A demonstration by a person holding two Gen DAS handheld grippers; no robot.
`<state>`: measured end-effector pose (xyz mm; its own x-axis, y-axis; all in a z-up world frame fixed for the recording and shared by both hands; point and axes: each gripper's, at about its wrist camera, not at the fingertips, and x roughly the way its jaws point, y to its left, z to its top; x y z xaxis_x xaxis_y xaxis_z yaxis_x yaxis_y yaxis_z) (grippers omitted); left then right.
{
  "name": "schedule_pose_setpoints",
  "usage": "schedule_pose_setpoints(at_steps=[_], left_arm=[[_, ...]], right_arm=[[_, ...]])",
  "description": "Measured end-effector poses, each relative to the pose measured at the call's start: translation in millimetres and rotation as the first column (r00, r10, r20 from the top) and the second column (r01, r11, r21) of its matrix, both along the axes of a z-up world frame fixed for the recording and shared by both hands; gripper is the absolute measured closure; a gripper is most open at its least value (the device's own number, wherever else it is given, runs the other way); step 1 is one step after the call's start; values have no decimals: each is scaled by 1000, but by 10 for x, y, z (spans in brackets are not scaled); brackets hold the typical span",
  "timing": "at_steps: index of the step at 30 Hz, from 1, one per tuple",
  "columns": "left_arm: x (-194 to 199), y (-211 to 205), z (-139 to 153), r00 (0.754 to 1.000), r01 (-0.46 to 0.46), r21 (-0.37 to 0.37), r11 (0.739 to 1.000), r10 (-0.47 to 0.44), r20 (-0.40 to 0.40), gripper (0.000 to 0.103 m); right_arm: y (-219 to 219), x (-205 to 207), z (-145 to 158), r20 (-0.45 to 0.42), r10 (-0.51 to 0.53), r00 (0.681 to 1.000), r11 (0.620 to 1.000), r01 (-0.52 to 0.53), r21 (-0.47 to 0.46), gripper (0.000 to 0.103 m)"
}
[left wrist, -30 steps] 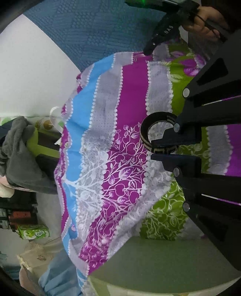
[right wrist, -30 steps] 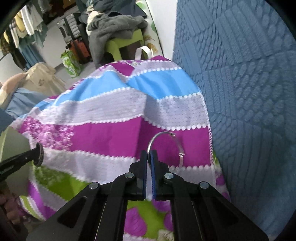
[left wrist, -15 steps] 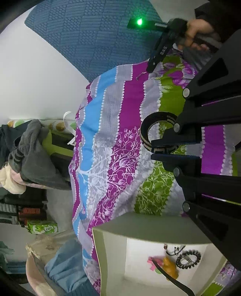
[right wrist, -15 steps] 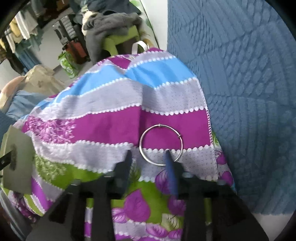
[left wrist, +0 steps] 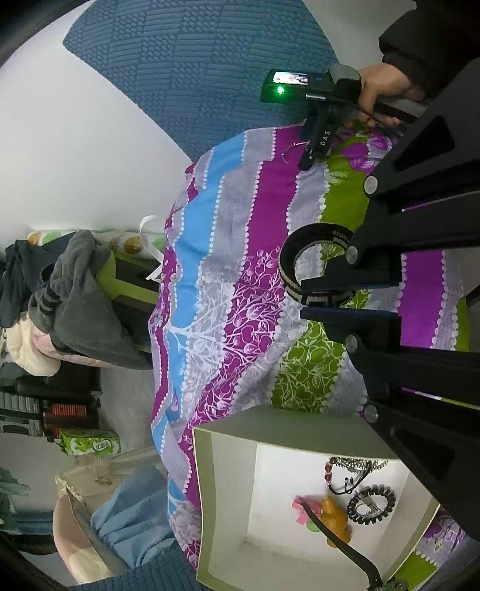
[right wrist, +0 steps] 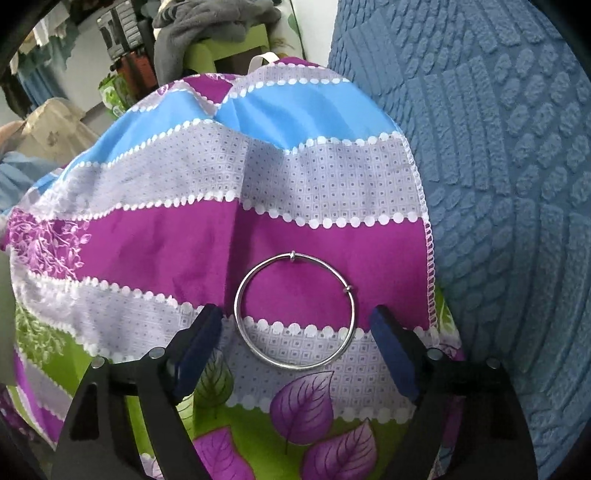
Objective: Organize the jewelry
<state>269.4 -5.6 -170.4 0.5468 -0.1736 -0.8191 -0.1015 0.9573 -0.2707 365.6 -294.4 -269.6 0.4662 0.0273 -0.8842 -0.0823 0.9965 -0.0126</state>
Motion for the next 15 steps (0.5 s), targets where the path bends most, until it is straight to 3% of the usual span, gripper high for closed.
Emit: schedule_pose_setpoints(at_steps=[3,5,15], left_arm=[[5,14,-3,1000,-7,-1,1000,7,-2,97],[1,25,2,1000,-10,-2,1000,10,0,97],[-37,82,60,1000,-22,-10,1000,22,7,97]], right_arm=[[-26,0,-17,6,-13,1000,1000,13,11,27],[-55,-10,-3,8,-17,1000,1000,17,19,36],[-9,-183,130,-24,-9,1000,998,10,60,37]])
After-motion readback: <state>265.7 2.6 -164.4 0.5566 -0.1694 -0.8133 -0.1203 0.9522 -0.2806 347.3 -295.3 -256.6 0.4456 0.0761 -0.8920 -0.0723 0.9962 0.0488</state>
